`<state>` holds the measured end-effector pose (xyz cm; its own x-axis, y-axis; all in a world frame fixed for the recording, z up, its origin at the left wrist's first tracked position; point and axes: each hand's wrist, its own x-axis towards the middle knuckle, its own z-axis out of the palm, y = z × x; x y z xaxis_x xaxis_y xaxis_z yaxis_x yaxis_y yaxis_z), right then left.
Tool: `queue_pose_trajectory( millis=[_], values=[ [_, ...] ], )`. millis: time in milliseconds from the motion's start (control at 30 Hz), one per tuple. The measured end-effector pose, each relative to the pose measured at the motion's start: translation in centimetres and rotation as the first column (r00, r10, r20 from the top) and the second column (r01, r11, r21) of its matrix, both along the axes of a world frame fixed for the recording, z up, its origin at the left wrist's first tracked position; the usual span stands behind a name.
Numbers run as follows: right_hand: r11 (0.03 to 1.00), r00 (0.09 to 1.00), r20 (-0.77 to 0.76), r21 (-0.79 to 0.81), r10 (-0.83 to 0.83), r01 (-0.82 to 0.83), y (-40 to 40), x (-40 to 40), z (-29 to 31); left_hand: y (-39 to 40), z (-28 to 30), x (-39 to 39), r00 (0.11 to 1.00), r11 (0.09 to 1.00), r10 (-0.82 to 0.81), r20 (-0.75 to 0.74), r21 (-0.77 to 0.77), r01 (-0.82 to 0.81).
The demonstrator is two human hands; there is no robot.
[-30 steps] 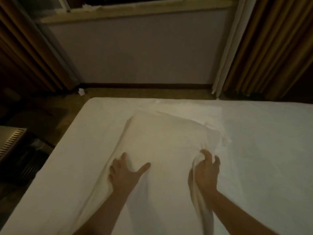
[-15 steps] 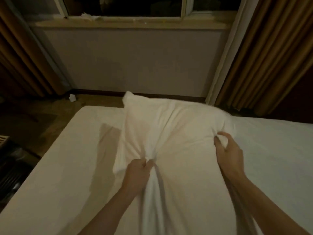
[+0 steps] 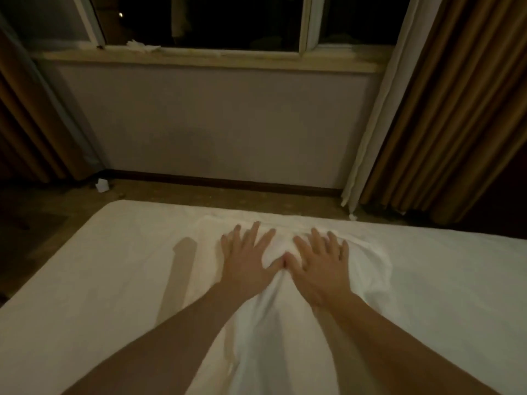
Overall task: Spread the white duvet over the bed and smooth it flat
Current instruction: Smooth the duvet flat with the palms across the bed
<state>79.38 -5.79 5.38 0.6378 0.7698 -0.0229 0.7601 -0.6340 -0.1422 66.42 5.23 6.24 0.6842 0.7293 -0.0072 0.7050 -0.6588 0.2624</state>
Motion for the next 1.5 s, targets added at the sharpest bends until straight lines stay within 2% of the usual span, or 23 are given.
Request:
queue_pose_trajectory(
  millis=[67, 200, 333, 433, 500, 567, 633, 733, 833, 967, 1000, 1067, 1133, 1200, 1267, 1433, 1500],
  values=[
    [0.987, 0.991, 0.023, -0.094, -0.129, 0.130, -1.2, 2.9, -4.0, 1.2, -4.2, 1.0, 0.993, 0.995, 0.099, -0.068, 0.003, -0.099],
    [0.929, 0.939, -0.016, -0.155, -0.343, 0.337, -5.2, 7.7, -10.0, 1.4, -10.6, 2.1, 0.977, 0.977, 0.214, -0.010, -0.022, -0.214],
    [0.906, 0.929, -0.075, -0.261, -0.362, 0.332, -4.6, 7.8, -12.7, 0.9, -12.9, 3.4, 0.977, 0.977, 0.204, -0.068, -0.044, -0.207],
    [0.908, 0.919, -0.164, -0.291, -0.359, 0.303, -4.0, 7.0, -9.2, 1.6, -9.7, 2.6, 0.970, 0.971, 0.089, -0.228, -0.196, -0.135],
    [0.957, 0.939, -0.223, -0.185, -0.260, 0.221, -4.2, 3.5, -5.7, 0.1, -5.8, 1.0, 0.980, 0.967, 0.020, -0.196, -0.245, -0.068],
    [0.999, 0.992, -0.118, -0.019, -0.049, 0.047, -6.1, -3.1, -4.2, -4.6, -4.4, -2.7, 0.997, 0.986, -0.015, -0.080, -0.167, 0.001],
    [0.997, 0.998, -0.039, 0.059, 0.058, -0.056, -8.9, -8.3, -4.4, -9.5, -5.4, -7.2, 0.999, 0.999, -0.035, 0.020, -0.004, 0.035],
    [1.000, 0.999, -0.026, 0.003, -0.031, 0.031, -11.4, -8.0, -7.2, -10.5, -9.3, -10.3, 0.998, 0.998, 0.049, -0.044, 0.032, -0.047],
    [0.988, 0.988, 0.013, -0.025, -0.155, 0.155, -13.8, -6.2, -8.1, -9.5, -10.0, -9.9, 0.991, 0.996, 0.087, -0.097, 0.043, -0.083],
    [0.919, 0.949, -0.152, -0.332, -0.276, 0.214, -18.6, -4.6, -6.6, -11.5, -8.8, -11.9, 0.974, 0.988, 0.152, -0.166, 0.001, -0.154],
    [0.908, 0.939, -0.178, -0.358, -0.294, 0.216, -19.1, -4.6, -5.5, -12.3, -7.4, -12.0, 0.966, 0.986, 0.160, -0.201, -0.020, -0.168],
    [0.947, 0.956, -0.167, -0.258, -0.240, 0.193, -19.0, -6.6, -2.6, -15.0, -4.2, -11.7, 0.946, 0.983, 0.108, -0.306, -0.111, -0.148],
    [0.995, 0.995, -0.081, -0.083, -0.056, 0.049, -19.0, -11.4, -1.3, -18.8, -1.6, -11.9, 0.978, 0.994, 0.056, -0.202, -0.082, -0.074],
    [0.996, 0.992, -0.084, -0.013, 0.091, -0.092, -20.3, -16.8, -1.6, -22.9, -1.9, -13.8, 0.991, 0.997, -0.048, -0.128, -0.064, 0.040],
    [0.997, 0.989, -0.129, -0.024, 0.075, -0.079, -21.8, -19.6, -2.8, -25.3, -3.5, -16.5, 0.987, 0.995, -0.098, -0.127, -0.011, 0.098],
    [0.999, 0.998, -0.053, -0.001, 0.036, -0.036, -22.5, -17.7, -6.4, -23.4, -6.9, -18.1, 0.995, 0.993, -0.014, -0.103, 0.115, 0.026],
    [1.000, 0.999, -0.045, 0.021, -0.006, 0.007, -23.8, -16.3, -7.3, -22.6, -7.9, -18.1, 0.996, 0.994, 0.013, -0.092, 0.107, -0.003]
  ],
)
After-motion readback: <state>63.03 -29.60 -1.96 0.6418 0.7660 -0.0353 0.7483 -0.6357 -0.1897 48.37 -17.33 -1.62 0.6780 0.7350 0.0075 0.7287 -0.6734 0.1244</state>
